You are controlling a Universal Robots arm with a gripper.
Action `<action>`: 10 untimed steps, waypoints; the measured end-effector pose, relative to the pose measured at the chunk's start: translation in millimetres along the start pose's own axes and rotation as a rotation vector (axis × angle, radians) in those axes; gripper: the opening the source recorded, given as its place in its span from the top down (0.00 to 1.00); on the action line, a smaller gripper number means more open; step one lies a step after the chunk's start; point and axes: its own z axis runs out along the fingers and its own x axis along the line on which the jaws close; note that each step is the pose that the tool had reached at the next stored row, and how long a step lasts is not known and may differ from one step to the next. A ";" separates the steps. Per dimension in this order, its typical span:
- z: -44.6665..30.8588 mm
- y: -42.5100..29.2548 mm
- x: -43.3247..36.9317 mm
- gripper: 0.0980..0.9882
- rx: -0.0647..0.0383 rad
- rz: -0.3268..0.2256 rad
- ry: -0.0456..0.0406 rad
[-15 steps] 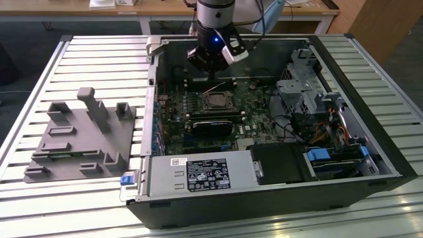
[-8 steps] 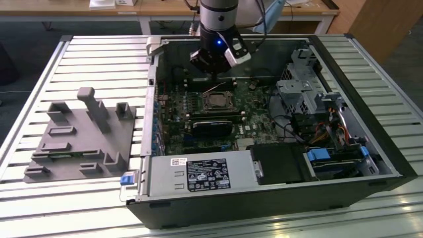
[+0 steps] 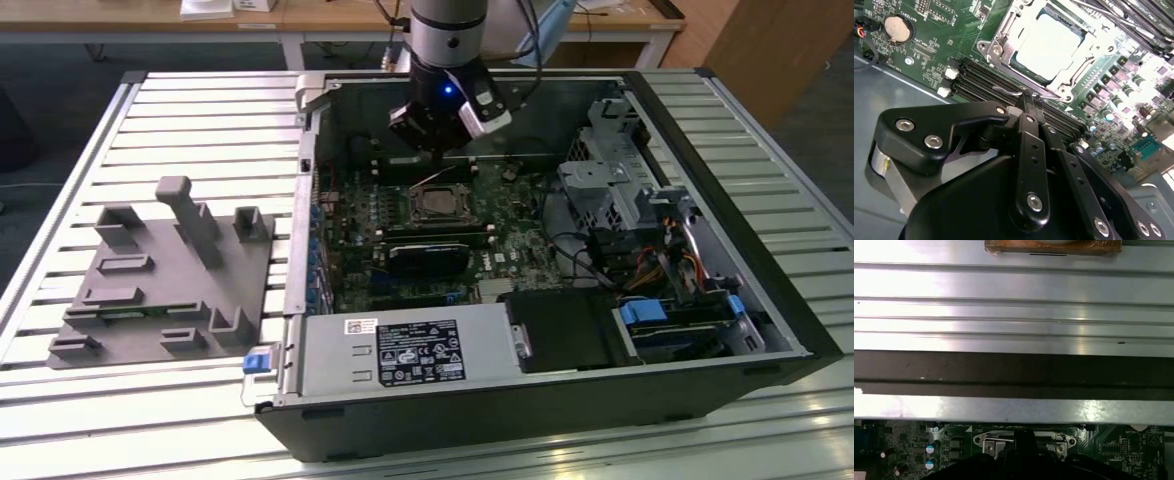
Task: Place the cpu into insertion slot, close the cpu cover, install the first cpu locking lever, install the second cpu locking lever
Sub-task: 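Install the first cpu locking lever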
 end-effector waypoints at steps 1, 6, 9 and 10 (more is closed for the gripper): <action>0.6 0.3 -0.5 0.99 0.000 -0.001 0.0001; 3.5 1.6 -2.6 0.99 0.000 -0.003 0.0002; 4.6 2.1 -4.3 0.99 0.000 -0.003 0.0001; 5.0 2.2 -4.8 0.99 0.000 -0.003 0.0002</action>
